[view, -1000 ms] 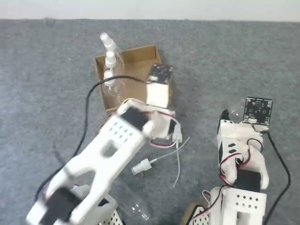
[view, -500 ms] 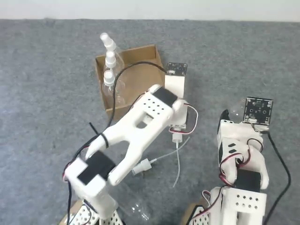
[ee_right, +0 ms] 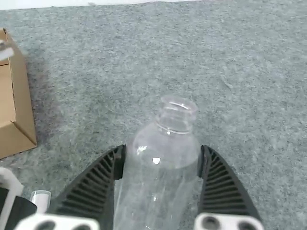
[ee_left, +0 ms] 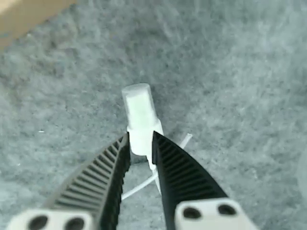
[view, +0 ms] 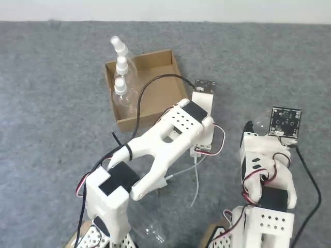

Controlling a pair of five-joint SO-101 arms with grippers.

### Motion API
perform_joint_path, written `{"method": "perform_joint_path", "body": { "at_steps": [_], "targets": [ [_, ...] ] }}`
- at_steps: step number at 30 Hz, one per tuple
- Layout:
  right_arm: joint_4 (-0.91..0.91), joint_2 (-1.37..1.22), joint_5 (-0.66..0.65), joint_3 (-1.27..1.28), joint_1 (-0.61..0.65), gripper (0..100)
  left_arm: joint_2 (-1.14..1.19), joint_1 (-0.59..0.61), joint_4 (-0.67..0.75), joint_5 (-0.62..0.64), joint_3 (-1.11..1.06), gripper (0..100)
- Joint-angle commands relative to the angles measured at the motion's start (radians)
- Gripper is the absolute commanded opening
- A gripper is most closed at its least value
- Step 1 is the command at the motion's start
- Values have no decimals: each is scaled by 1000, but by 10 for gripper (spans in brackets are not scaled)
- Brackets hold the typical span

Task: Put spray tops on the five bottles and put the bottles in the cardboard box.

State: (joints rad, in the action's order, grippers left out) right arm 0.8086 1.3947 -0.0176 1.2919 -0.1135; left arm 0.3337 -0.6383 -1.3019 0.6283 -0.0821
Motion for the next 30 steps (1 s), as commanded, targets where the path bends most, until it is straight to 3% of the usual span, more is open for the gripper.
{"method": "perform_joint_path", "body": {
  "at_steps": [1,6,18,21,26,30],
  "targets": [
    [-28,25,3,-15,-12,110,-11,12,12,31,45,130],
    [-28,25,3,-15,-12,110,-11,12,12,31,24,227],
    [-25,25,3,-15,-12,110,138,14,37,31,51,227],
    [-25,25,3,-15,-12,110,141,15,-5,31,85,180],
    [-25,25,3,-14,-12,110,146,15,-2,29,90,6],
    [-27,25,3,-14,-12,110,137,15,-14,29,90,12]
  ]
}}
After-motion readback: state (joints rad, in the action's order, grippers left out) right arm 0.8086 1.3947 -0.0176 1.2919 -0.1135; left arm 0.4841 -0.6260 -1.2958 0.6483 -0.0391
